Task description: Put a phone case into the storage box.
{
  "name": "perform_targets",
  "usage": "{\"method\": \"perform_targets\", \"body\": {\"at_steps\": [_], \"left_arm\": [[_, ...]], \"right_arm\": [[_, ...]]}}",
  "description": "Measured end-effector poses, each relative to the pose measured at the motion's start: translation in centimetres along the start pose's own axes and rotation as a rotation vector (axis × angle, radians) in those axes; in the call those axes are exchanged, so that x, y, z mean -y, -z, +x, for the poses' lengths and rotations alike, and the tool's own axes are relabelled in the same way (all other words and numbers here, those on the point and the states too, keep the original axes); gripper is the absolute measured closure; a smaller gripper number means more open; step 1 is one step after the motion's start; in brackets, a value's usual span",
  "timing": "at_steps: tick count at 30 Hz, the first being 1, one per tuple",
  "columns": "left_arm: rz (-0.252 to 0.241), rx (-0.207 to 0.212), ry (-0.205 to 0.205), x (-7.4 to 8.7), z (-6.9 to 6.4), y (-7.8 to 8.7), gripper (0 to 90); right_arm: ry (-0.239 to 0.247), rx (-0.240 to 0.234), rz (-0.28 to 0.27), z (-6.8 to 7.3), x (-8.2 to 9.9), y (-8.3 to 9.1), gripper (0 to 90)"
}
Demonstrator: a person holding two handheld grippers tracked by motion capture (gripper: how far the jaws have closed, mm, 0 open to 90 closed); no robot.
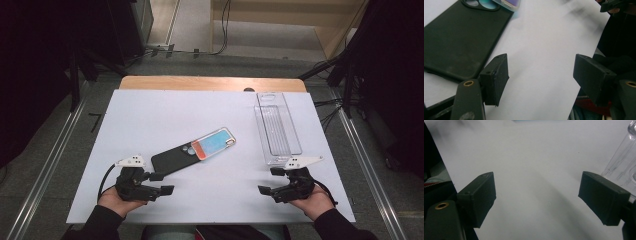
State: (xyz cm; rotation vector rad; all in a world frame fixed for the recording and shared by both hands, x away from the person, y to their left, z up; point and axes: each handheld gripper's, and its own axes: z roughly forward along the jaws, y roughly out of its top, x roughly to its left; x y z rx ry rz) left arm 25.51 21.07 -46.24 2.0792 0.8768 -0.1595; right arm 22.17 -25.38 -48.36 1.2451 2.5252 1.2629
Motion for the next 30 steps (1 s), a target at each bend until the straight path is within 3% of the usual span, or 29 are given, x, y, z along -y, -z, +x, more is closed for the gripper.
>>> {"method": "perform_targets", "body": {"at_steps": [12, 30], "left_arm": [[0.002, -0.013, -0.019, -0.52, 0.03, -0.07, 28.0], [-0.004, -0.018, -0.020, -0.45, 0.13, 0.50, 28.0]], "right_arm": [[-0.054, -0.024, 0.003, -0.39, 0.06, 0.13, 12.7], [-0.037, -0.024, 0.002, -0.04, 0.03, 0.12, 12.6]]}}
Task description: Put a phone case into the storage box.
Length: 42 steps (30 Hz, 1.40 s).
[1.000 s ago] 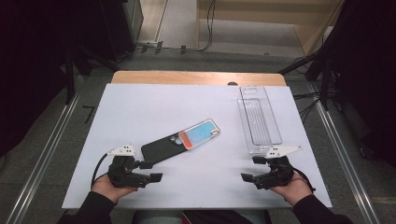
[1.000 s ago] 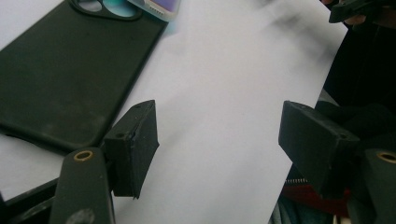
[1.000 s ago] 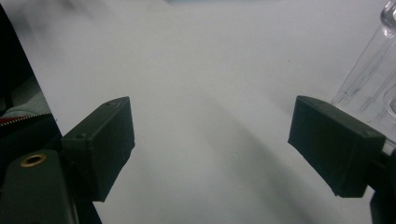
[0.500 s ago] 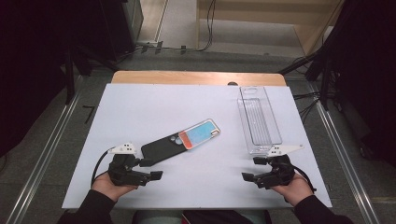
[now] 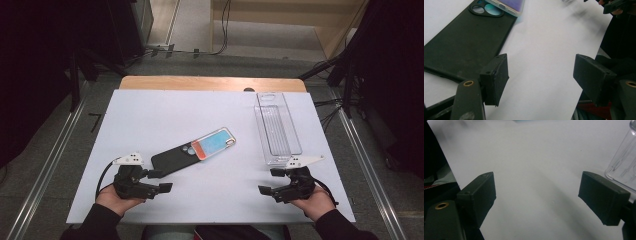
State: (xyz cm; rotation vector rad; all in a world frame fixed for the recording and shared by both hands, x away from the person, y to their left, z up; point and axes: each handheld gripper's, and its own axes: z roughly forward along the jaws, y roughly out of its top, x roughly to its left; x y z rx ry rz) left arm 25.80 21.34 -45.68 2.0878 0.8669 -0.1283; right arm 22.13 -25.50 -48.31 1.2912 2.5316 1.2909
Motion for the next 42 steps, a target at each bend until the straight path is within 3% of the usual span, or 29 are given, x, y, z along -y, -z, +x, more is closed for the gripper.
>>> {"method": "perform_targets", "body": {"at_steps": [18, 23, 27, 31, 34, 37, 38, 39, 41, 42], "left_arm": [[0.006, -0.004, 0.000, -0.2, 0.0, -0.2, 27.9], [-0.013, -0.001, -0.004, -0.6, -0.1, -0.4, 27.9], [-0.025, -0.021, -0.004, -1.1, 0.0, -0.6, 27.6], [-0.059, -0.002, -0.026, -1.7, 0.0, -0.7, 20.5], [-0.067, 0.016, -0.043, -2.1, 0.1, -0.8, 0.0], [-0.064, 0.024, -0.039, -2.6, 0.2, -0.9, 0.0], [-0.025, 0.032, -0.034, -2.9, 0.3, -1.0, 0.0], [-0.025, 0.032, -0.034, -2.9, 0.3, -1.0, 0.0], [-0.013, 0.012, -0.050, -3.1, 0.2, -1.2, 2.7], [-0.012, 0.024, -0.054, -3.4, 0.3, -1.3, 7.4]], "right_arm": [[0.004, 0.004, 0.014, 0.0, 0.1, -0.1, 12.7], [0.009, 0.000, 0.015, 0.0, 0.0, -0.2, 12.6], [0.010, 0.001, 0.019, 0.0, 0.0, -0.2, 12.7], [0.008, -0.003, 0.016, 0.0, 0.0, -0.2, 12.7], [0.009, -0.005, 0.014, 0.0, 0.0, -0.2, 12.7], [0.010, -0.005, 0.013, 0.0, 0.0, -0.2, 12.6], [0.009, -0.005, 0.011, 0.0, 0.0, -0.2, 12.6], [0.009, -0.005, 0.011, 0.0, 0.0, -0.2, 12.6], [0.007, -0.002, 0.011, 0.0, 0.0, -0.2, 12.6], [0.007, -0.002, 0.011, 0.0, 0.0, -0.1, 12.6]]}}
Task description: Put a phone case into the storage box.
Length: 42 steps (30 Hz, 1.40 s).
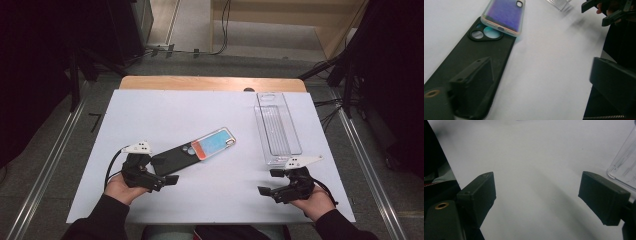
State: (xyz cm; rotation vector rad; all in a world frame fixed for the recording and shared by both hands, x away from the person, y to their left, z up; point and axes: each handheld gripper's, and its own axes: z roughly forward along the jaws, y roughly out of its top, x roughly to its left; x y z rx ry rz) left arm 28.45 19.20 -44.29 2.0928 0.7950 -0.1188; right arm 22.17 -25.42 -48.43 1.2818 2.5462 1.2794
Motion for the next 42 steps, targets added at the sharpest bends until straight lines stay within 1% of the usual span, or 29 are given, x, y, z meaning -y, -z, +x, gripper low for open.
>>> {"method": "perform_targets", "body": {"at_steps": [1, 2, 3, 4, 6, 7, 8, 10, 13, 14, 19, 22, 24, 25, 26, 29, 31, 32, 33, 34, 36, 37, 38, 39, 40, 42], "left_arm": [[0.000, 0.000, 0.000, 0.0, 0.0, 0.0, 7.4], [-0.002, 0.015, 0.011, -0.5, 0.2, -0.2, 7.4], [-0.002, 0.015, 0.011, -0.5, 0.2, -0.2, 7.4], [-0.001, 0.005, 0.010, -1.0, 0.4, -0.4, 7.4], [0.000, -0.002, 0.008, -1.2, 0.5, -0.5, 7.4], [0.007, -0.017, -0.013, -1.7, 0.6, -0.7, 7.4], [0.007, -0.017, -0.013, -1.7, 0.6, -0.7, 7.4], [0.008, -0.026, -0.017, -2.2, 0.8, -1.0, 7.4], [0.010, -0.022, -0.016, -2.5, 0.9, -1.3, 7.4], [0.016, -0.015, -0.009, -2.8, 1.0, -1.6, 7.4], [0.020, -0.012, -0.016, -3.4, 1.2, -2.0, 7.4], [0.022, -0.022, -0.020, -3.9, 1.3, -2.4, 7.5], [0.022, -0.019, -0.020, -4.5, 1.4, -2.9, 7.4], [0.022, -0.019, -0.020, -4.5, 1.4, -2.9, 7.5], [0.027, -0.017, -0.024, -4.8, 1.5, -3.2, 7.4], [0.032, -0.019, -0.029, -5.2, 1.5, -3.6, 7.5], [0.026, -0.010, -0.023, -5.6, 1.6, -4.0, 7.5], [0.026, -0.010, -0.023, -5.6, 1.6, -4.0, 8.2], [0.025, -0.019, -0.022, -6.0, 1.7, -4.4, 11.0], [0.023, -0.016, -0.012, -6.2, 1.9, -4.6, 13.0], [0.025, -0.017, -0.005, -6.4, 1.9, -4.8, 12.9], [0.034, -0.006, -0.012, -6.8, 2.1, -5.1, 13.0], [0.032, -0.001, -0.020, -7.0, 2.1, -5.3, 13.0], [0.032, -0.001, -0.020, -7.0, 2.1, -5.3, 13.0], [0.031, -0.003, -0.022, -7.5, 2.2, -5.7, 13.0], [0.033, -0.009, -0.028, -7.7, 2.2, -6.0, 13.0]], "right_arm": [[0.000, 0.000, 0.000, 0.0, 0.0, 0.0, 12.6], [0.001, -0.002, -0.001, 0.0, 0.0, 0.0, 12.6], [0.001, -0.002, -0.001, 0.0, 0.0, 0.0, 12.6], [0.003, -0.005, -0.003, 0.0, 0.0, 0.1, 12.6], [0.004, -0.005, -0.004, 0.1, 0.0, 0.1, 12.6], [0.004, -0.006, -0.003, 0.1, 0.0, 0.1, 12.7], [0.004, -0.006, -0.002, 0.1, 0.0, 0.1, 12.7], [0.004, -0.006, -0.001, 0.0, 0.0, 0.1, 12.6], [0.002, -0.005, -0.002, 0.1, 0.0, 0.1, 12.7], [0.002, -0.007, -0.002, 0.1, 0.0, 0.1, 12.6], [0.002, -0.008, -0.001, 0.1, 0.0, 0.1, 12.6], [0.004, -0.008, -0.002, 0.1, 0.0, 0.1, 12.6], [0.007, -0.007, -0.006, 0.1, 0.0, 0.1, 12.6], [0.007, -0.007, -0.006, 0.1, 0.0, 0.1, 12.6], [0.007, -0.010, -0.013, 0.1, 0.0, 0.2, 12.7], [0.005, -0.010, -0.014, 0.1, 0.0, 0.3, 12.6], [0.000, -0.008, -0.015, 0.1, 0.0, 0.2, 12.7], [0.000, -0.008, -0.015, 0.1, 0.0, 0.2, 12.7], [0.004, -0.008, -0.011, 0.1, 0.0, 0.2, 12.6], [0.004, -0.008, -0.010, 0.1, 0.0, 0.2, 12.7], [0.006, -0.010, -0.010, 0.1, 0.0, 0.2, 12.6], [0.008, -0.011, -0.011, 0.1, 0.0, 0.2, 12.6], [0.008, -0.010, -0.010, 0.1, 0.0, 0.2, 12.6], [0.008, -0.010, -0.010, 0.1, 0.0, 0.2, 12.6], [0.004, -0.012, -0.009, 0.1, 0.0, 0.2, 12.6], [0.004, -0.010, -0.009, 0.1, 0.0, 0.2, 12.6]]}}
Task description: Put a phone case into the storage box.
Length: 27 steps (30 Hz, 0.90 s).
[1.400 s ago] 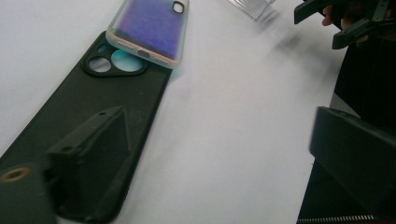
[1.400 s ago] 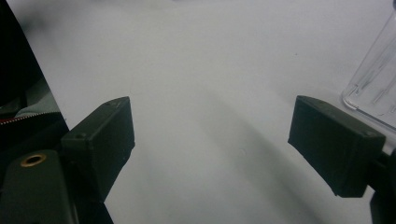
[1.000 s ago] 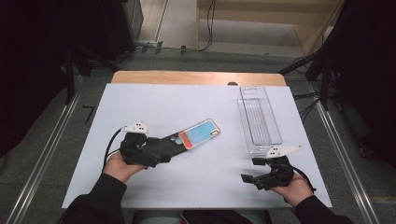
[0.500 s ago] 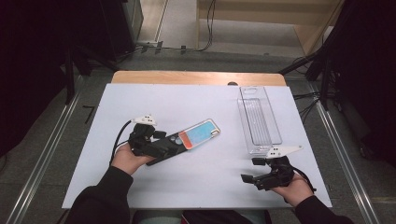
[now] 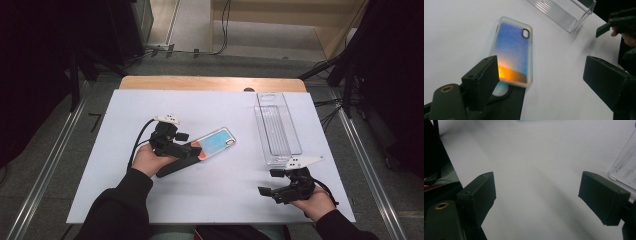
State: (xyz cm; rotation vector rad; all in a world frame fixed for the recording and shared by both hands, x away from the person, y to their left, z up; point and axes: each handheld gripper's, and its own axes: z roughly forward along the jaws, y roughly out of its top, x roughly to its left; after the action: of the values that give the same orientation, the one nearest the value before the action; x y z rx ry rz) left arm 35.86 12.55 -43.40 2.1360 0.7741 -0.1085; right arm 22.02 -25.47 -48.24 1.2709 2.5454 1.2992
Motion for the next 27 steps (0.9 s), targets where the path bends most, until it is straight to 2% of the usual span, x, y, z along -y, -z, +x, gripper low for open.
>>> {"method": "perform_targets", "body": {"at_steps": [11, 20, 25, 27], "left_arm": [[-0.001, -0.032, -0.042, -1.5, 0.4, -2.2, 13.4], [0.037, -0.065, -0.089, -2.6, 0.5, -4.4, 13.4], [0.037, -0.066, -0.095, -3.3, 0.8, -5.5, 13.5], [0.052, -0.066, -0.100, -3.4, 0.9, -6.0, 13.5]], "right_arm": [[0.001, 0.002, -0.002, 0.0, 0.0, 0.1, 12.6], [0.001, 0.002, -0.006, 0.0, 0.1, 0.1, 12.6], [-0.002, 0.002, -0.008, 0.0, 0.1, 0.2, 12.6], [-0.006, 0.006, -0.008, 0.0, 0.2, 0.2, 12.6]]}}
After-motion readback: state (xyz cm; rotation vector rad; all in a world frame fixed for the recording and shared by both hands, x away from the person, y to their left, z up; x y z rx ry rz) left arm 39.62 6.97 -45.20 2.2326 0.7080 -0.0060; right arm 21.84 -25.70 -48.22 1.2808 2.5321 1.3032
